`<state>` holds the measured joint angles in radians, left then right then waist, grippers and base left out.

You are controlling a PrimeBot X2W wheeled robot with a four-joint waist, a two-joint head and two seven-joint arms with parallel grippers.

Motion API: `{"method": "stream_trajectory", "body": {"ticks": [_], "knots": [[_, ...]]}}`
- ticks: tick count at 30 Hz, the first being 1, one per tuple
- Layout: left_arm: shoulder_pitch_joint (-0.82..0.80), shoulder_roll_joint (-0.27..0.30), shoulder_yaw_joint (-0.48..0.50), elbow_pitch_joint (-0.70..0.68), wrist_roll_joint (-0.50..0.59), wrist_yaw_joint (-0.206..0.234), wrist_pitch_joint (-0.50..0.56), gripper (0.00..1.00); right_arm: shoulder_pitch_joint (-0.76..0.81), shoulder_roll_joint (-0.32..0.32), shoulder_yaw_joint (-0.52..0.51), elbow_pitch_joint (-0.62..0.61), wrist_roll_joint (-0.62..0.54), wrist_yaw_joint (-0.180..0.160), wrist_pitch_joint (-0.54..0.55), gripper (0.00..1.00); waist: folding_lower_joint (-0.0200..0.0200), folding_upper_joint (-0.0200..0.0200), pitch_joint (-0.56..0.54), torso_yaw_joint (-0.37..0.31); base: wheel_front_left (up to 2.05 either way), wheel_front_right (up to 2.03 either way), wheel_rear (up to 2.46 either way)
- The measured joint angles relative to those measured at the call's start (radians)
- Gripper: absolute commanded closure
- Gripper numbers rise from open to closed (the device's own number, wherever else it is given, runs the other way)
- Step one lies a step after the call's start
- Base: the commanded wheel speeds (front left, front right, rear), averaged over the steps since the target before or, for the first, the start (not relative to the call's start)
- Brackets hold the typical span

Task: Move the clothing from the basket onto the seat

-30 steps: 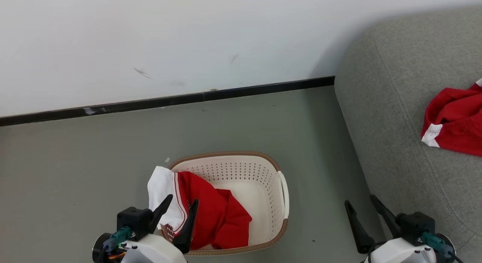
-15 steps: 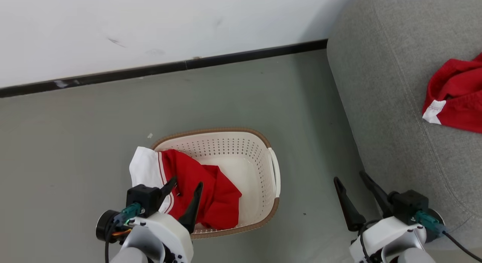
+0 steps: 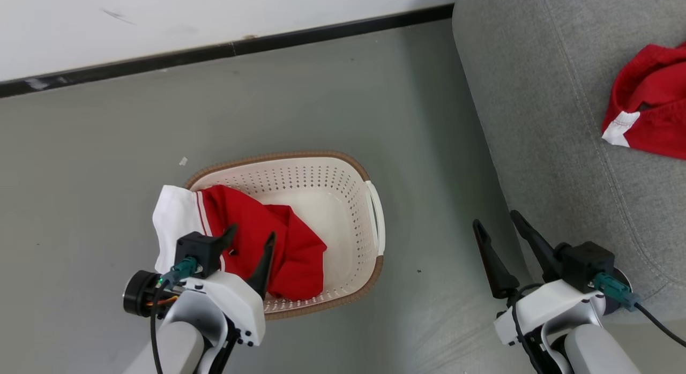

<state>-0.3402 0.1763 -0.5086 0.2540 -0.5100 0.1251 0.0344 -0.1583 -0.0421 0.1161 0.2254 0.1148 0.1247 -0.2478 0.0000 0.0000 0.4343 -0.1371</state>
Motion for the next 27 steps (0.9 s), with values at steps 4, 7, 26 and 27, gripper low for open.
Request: {"method": "stream_trajectory", "body": {"ticks": [4,7,26,27], "knots": [[-0.014,0.016,0.016,0.022,0.010,0.020,0.009,0.00,-0.019,0.000,0.011,-0.001,0.012,0.000,0.000,0.00,0.0000,0.0000,0.031,-0.011,0.00,0.00,0.00],[-0.029,0.021,0.029,0.030,0.011,0.032,0.009,0.00,-0.034,0.000,0.021,-0.002,0.018,0.000,0.000,0.00,0.0000,0.0000,0.054,-0.019,0.00,0.00,0.00],[-0.091,0.072,0.090,0.107,0.029,0.093,0.009,0.00,-0.133,-0.001,0.044,-0.011,0.052,0.000,0.000,0.00,0.0000,0.0000,0.172,-0.059,0.00,0.00,0.00],[-0.093,0.073,0.093,0.113,0.029,0.094,0.009,0.00,-0.137,-0.001,0.045,-0.011,0.053,0.000,0.000,0.00,0.0000,0.0000,0.176,-0.061,0.00,0.00,0.00]]}}
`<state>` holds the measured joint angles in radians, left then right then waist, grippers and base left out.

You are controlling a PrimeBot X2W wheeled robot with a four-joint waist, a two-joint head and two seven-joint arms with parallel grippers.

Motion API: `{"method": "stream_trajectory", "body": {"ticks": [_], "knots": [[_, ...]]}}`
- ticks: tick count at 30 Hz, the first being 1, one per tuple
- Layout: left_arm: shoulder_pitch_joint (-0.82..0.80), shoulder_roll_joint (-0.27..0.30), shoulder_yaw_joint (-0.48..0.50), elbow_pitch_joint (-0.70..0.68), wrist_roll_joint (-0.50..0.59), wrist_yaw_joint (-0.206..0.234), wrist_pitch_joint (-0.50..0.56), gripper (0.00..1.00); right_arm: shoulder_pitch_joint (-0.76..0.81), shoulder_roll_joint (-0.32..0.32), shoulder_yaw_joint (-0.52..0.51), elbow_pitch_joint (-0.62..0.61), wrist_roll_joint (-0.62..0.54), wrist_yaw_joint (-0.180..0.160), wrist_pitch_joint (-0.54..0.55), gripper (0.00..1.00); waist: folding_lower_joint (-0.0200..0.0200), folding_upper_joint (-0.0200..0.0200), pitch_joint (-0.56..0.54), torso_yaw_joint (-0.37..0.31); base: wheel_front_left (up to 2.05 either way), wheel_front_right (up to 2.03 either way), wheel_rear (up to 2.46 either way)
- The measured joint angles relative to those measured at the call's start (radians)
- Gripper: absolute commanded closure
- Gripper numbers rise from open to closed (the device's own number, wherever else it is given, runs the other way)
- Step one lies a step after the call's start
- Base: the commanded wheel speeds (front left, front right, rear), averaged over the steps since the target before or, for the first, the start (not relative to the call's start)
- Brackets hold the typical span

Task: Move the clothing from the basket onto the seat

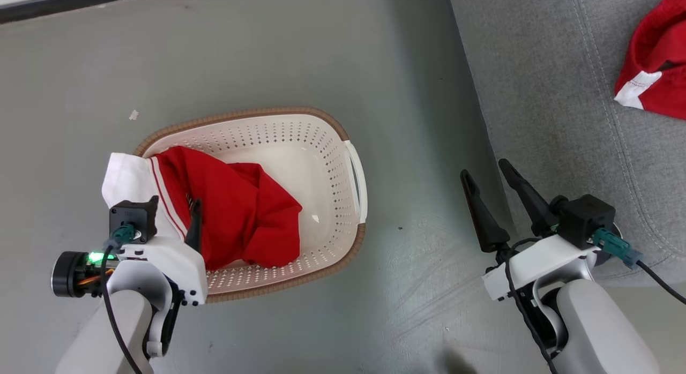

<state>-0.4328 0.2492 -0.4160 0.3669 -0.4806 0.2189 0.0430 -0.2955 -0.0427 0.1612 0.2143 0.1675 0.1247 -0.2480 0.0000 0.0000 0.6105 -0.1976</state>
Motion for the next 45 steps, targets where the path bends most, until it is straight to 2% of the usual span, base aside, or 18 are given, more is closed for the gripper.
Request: {"method": "stream_trajectory", "body": {"ticks": [8,23,30,45], "knots": [[-0.030,0.028,0.033,0.048,0.012,0.025,0.000,0.00,-0.025,0.000,0.006,0.001,0.008,0.000,0.000,0.00,0.0000,0.0000,0.030,-0.012,0.00,0.00,0.00],[-0.068,0.042,0.072,0.115,0.000,0.030,-0.002,0.00,-0.041,0.000,0.013,0.007,0.009,0.000,-0.004,0.00,0.0000,0.0000,0.069,-0.023,0.00,0.00,0.00],[-0.094,0.066,0.103,0.140,-0.019,0.031,-0.002,0.00,-0.053,0.000,0.013,0.007,0.009,0.000,-0.004,0.00,0.0000,0.0000,0.093,-0.024,0.00,0.00,0.00],[-0.150,0.065,0.127,0.181,-0.039,0.028,-0.010,0.00,-0.084,0.000,0.012,0.004,0.005,0.000,-0.004,0.00,0.0000,0.0000,0.151,-0.020,0.00,0.00,0.00]]}}
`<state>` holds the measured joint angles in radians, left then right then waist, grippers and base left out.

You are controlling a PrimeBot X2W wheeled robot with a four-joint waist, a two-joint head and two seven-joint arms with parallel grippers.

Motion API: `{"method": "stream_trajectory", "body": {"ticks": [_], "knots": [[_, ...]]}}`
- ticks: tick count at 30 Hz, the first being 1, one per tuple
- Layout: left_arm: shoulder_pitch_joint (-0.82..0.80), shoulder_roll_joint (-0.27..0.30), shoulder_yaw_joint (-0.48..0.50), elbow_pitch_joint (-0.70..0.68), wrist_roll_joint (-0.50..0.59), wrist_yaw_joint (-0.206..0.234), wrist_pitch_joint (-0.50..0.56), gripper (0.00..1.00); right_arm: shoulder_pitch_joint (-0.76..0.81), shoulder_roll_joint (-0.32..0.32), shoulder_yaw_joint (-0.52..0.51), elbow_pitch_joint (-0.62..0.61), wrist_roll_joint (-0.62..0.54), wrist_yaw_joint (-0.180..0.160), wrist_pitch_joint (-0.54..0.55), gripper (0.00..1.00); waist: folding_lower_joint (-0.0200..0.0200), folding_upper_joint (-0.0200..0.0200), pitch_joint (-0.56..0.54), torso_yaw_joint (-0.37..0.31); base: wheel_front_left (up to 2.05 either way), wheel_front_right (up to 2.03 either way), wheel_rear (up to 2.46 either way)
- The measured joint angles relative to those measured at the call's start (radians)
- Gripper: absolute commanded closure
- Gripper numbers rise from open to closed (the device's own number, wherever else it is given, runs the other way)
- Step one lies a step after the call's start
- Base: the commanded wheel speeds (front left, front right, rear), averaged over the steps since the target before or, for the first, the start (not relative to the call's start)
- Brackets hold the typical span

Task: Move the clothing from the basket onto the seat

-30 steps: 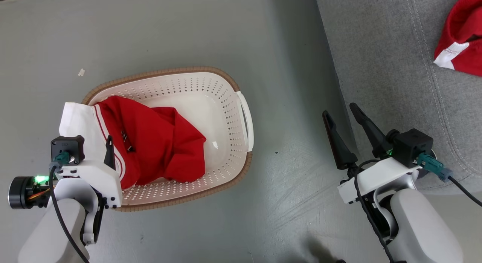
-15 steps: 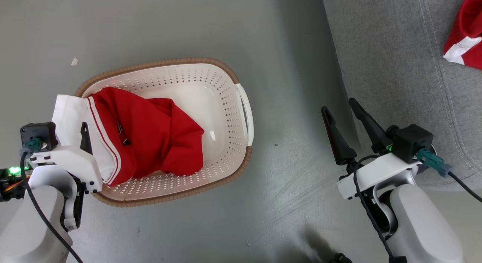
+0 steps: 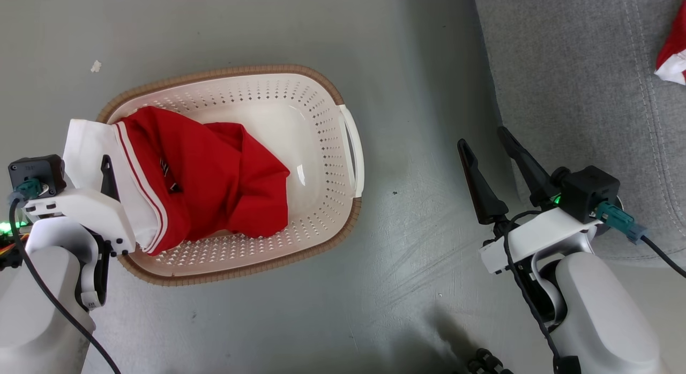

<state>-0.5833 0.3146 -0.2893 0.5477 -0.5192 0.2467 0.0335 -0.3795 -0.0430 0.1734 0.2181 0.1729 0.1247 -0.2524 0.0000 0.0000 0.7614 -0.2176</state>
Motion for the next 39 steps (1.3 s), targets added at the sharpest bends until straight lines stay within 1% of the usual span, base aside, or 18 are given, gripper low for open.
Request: {"method": "stream_trajectory", "body": {"ticks": [9,17,18,19,21,22,23,27,30,32,34,39], "knots": [[-0.029,-0.006,0.003,0.019,0.000,-0.005,-0.013,0.00,-0.021,0.000,-0.003,-0.009,-0.009,0.000,0.000,0.00,0.0000,0.0000,0.034,0.007,0.00,0.00,0.00],[-0.051,-0.025,-0.009,0.038,0.000,-0.022,-0.036,0.00,-0.041,-0.001,-0.011,-0.010,-0.011,0.000,-0.001,0.00,0.0000,0.0000,0.051,0.018,0.00,0.00,0.00],[-0.051,-0.024,-0.009,0.046,0.000,-0.022,-0.036,0.05,-0.043,-0.001,-0.010,-0.010,-0.011,0.000,-0.002,0.00,0.0000,0.0000,0.051,0.018,0.00,0.00,0.00],[-0.051,-0.023,-0.009,0.051,0.000,-0.022,-0.036,0.13,-0.044,-0.001,-0.010,-0.010,-0.010,0.000,-0.002,0.00,0.0000,0.0000,0.051,0.018,0.00,0.00,0.00],[-0.051,-0.022,-0.009,0.058,0.000,-0.029,-0.041,0.40,-0.045,-0.001,-0.010,-0.010,-0.010,0.000,-0.002,0.00,0.0000,0.0000,0.051,0.018,0.00,0.00,0.00],[-0.051,-0.023,-0.009,0.060,0.000,-0.031,-0.045,0.40,-0.045,-0.001,-0.011,-0.010,-0.010,0.000,-0.002,0.00,0.0000,0.0000,0.051,0.019,0.00,0.00,0.00],[-0.052,-0.023,-0.009,0.063,0.000,-0.031,-0.045,0.47,-0.046,-0.001,-0.012,-0.009,-0.010,0.000,-0.002,0.00,0.0000,0.0000,0.051,0.019,0.00,0.00,0.00],[-0.058,-0.024,-0.009,0.077,0.000,-0.041,-0.055,0.56,-0.046,-0.001,-0.012,-0.009,-0.010,0.000,-0.002,0.00,0.0000,0.0000,0.049,0.020,0.00,0.00,0.00],[-0.065,-0.025,-0.010,0.084,0.000,-0.045,-0.061,0.62,-0.046,-0.001,-0.012,-0.008,-0.010,0.000,-0.002,0.00,0.0000,0.0000,0.048,0.020,0.00,0.00,0.00],[-0.066,-0.026,-0.011,0.086,0.000,-0.047,-0.062,0.76,-0.046,-0.001,-0.012,-0.008,-0.010,0.000,-0.002,0.00,0.0001,0.0000,0.047,0.020,0.00,0.00,0.00],[-0.066,-0.027,-0.014,0.091,0.000,-0.047,-0.068,1.00,-0.046,-0.001,-0.014,-0.008,-0.010,0.000,-0.002,0.00,0.0000,0.0000,0.045,0.020,0.00,0.00,0.00],[-0.066,-0.049,-0.030,0.100,0.000,-0.057,-0.070,1.00,-0.047,-0.001,-0.023,-0.005,-0.008,0.000,-0.002,0.00,0.0000,0.0000,0.037,0.021,0.00,0.00,0.00]]}}
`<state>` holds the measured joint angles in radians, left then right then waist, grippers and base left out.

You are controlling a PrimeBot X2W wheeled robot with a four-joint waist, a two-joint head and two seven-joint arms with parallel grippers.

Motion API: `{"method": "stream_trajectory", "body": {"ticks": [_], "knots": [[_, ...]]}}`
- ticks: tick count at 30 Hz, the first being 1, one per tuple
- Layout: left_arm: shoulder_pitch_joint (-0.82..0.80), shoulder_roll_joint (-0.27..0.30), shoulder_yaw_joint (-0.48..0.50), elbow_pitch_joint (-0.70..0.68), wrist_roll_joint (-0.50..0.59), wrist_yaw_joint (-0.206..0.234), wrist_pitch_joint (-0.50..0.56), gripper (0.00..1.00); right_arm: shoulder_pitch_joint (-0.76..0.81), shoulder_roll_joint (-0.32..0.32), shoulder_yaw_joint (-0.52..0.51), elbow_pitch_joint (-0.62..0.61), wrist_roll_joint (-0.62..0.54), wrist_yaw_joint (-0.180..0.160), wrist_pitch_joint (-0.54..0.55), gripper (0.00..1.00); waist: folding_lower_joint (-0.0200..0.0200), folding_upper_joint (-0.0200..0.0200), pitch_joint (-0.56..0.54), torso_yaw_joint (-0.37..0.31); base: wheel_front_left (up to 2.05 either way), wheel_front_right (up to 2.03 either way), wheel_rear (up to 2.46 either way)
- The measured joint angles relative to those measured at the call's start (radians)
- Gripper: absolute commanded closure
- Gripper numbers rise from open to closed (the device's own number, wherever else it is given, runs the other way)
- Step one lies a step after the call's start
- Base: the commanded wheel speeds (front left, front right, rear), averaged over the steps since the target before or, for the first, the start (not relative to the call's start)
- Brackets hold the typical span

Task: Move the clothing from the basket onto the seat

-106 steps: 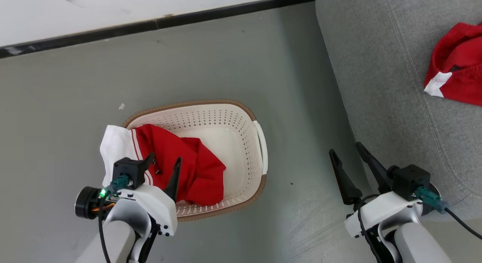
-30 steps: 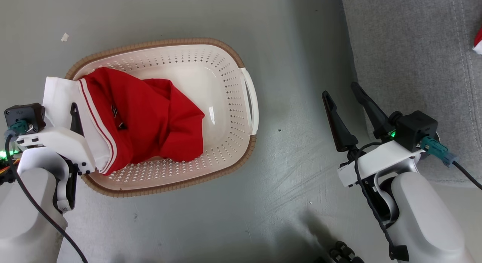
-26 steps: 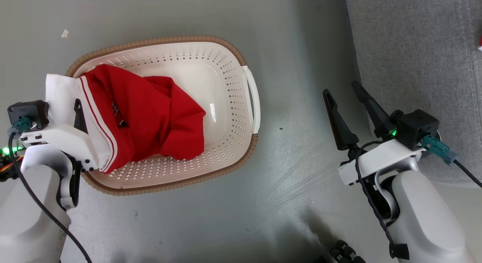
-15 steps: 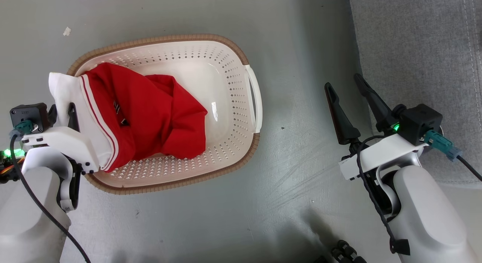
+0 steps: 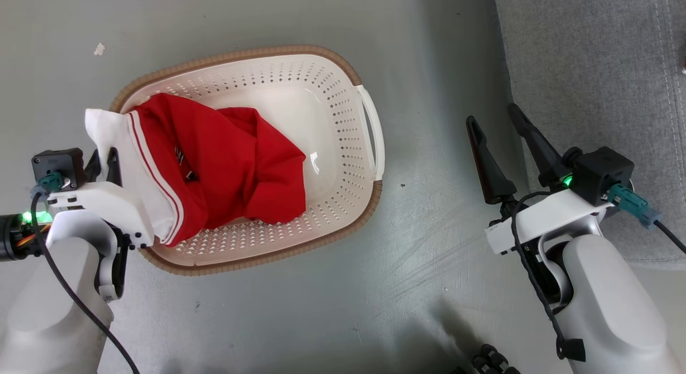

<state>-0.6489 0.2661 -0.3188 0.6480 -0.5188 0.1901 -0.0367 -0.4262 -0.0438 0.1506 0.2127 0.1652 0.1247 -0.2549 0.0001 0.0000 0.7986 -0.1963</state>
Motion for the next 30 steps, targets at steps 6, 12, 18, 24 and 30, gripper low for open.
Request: {"method": "stream_trajectory", "body": {"ticks": [6,12,18,24,30], "knots": [[0.000,-0.004,0.000,0.017,0.000,-0.017,-0.010,1.00,0.000,0.000,-0.005,0.002,0.000,0.000,0.000,0.00,0.0000,0.0000,-0.006,0.002,0.00,0.00,0.00],[-0.006,-0.007,0.001,0.018,-0.001,-0.026,-0.031,1.00,0.000,0.000,-0.005,0.009,0.000,0.000,0.000,0.00,0.0000,0.0000,-0.015,0.005,0.00,0.00,0.00],[-0.009,-0.027,0.000,0.018,-0.002,-0.026,-0.044,0.86,0.000,0.000,-0.005,0.016,0.000,0.000,0.000,0.00,0.0000,0.0000,-0.031,0.012,0.00,0.00,0.00],[-0.008,-0.032,-0.001,0.040,-0.009,-0.027,-0.045,0.83,0.000,0.000,-0.005,0.020,0.000,0.000,0.000,0.00,0.0000,0.0000,-0.048,0.018,0.00,0.00,0.00],[-0.008,-0.031,0.000,0.053,-0.011,-0.027,-0.045,0.86,0.008,0.000,-0.006,0.023,0.001,0.000,0.000,0.00,0.0000,0.0000,-0.052,0.018,0.00,0.00,0.00]]}}
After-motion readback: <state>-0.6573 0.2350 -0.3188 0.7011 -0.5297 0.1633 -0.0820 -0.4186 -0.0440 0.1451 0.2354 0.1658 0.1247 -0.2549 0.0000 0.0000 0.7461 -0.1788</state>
